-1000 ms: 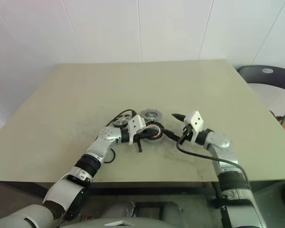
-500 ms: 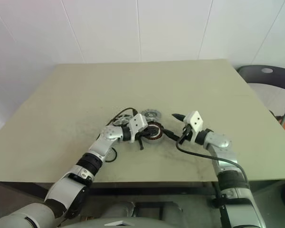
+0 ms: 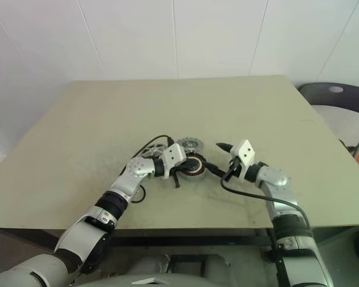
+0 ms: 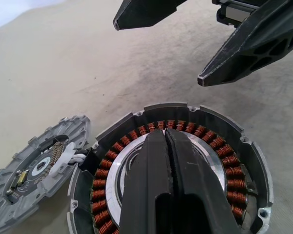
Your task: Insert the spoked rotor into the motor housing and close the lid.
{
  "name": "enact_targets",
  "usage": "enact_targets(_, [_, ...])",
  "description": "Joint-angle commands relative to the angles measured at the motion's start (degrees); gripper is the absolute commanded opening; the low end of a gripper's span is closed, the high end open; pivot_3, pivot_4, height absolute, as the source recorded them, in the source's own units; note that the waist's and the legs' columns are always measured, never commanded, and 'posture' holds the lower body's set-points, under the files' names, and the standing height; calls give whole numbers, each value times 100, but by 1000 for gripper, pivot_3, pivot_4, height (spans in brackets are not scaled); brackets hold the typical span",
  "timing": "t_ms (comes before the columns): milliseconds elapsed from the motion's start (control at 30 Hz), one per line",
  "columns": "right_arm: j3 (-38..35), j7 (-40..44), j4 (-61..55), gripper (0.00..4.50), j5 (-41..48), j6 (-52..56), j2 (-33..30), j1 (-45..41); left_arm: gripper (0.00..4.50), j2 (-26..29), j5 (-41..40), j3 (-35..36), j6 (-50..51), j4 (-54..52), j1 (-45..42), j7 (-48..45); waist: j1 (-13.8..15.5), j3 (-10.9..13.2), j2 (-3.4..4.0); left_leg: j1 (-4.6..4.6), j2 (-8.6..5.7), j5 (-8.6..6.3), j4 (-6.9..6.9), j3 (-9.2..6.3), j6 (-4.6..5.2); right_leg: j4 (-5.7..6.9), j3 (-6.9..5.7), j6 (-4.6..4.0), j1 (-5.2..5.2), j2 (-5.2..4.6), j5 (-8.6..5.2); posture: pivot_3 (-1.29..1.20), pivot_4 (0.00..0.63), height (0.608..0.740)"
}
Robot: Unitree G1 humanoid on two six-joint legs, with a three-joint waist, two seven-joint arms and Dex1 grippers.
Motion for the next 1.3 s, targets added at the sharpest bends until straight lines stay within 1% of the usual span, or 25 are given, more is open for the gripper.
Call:
enact_targets(33, [-37, -10, -12, 4500, 15, -116, 32, -172, 62, -11, -79, 103, -36, 38, -117, 92, 0, 0, 0, -1, 0, 0, -1, 0, 0, 0, 0, 0, -1, 0, 0, 0, 0, 740])
enact_targets(300, [22, -89, -285, 4500, -17, 81, 47, -168, 62, -9, -184, 139, -43, 64, -136, 134, -2, 0, 0, -1, 0, 0, -2, 0, 0, 0, 0, 0, -2, 0, 0, 0, 0, 740])
enact_targets(467, [61, -155, -416, 4500, -18, 303, 42, -306, 62, 38, -99, 185, -88, 125, -187, 331, -2, 0, 0, -2, 0, 0, -2, 0, 0, 0, 0, 0, -4, 0, 0, 0, 0, 740])
enact_targets(633, [98, -187, -468, 4500, -30, 401, 35, -371, 62, 174, 214, 90, -187, 354, -305, 674, -3, 0, -1, -2, 0, 0, -3, 0, 0, -1, 0, 1, -4, 0, 0, 0, 0, 740])
enact_targets(733, [105, -188, -462, 4500, -26, 412, 24, -383, 62, 132, 129, 164, -222, 378, -305, 691, 0, 0, -1, -4, -1, 0, -5, 0, 0, -2, 0, 1, -7, 0, 1, 0, 0, 740])
enact_targets(1133, [62, -140, -300, 4500, -41, 170, -6, -200, 62, -157, -375, 363, -308, 34, -201, 330, -1, 0, -1, -5, -1, 0, -4, 0, 0, -2, 0, 1, -7, -1, 1, 0, 0, 740])
enact_targets(1200, [57, -135, -257, 4500, -47, 114, -2, -172, 62, -155, -416, 295, -215, -20, -145, 143, -1, 0, -1, -4, -1, 0, -3, 0, 0, -1, 0, 1, -6, -1, 1, 0, 0, 740])
enact_targets(1300, [70, -154, -100, 4500, -86, 22, 30, -219, 62, -63, -477, 68, 292, -276, 82, -418, -17, -1, 0, -4, -1, 0, -4, 2, 0, -2, 0, 1, -6, 0, 1, 0, 0, 740])
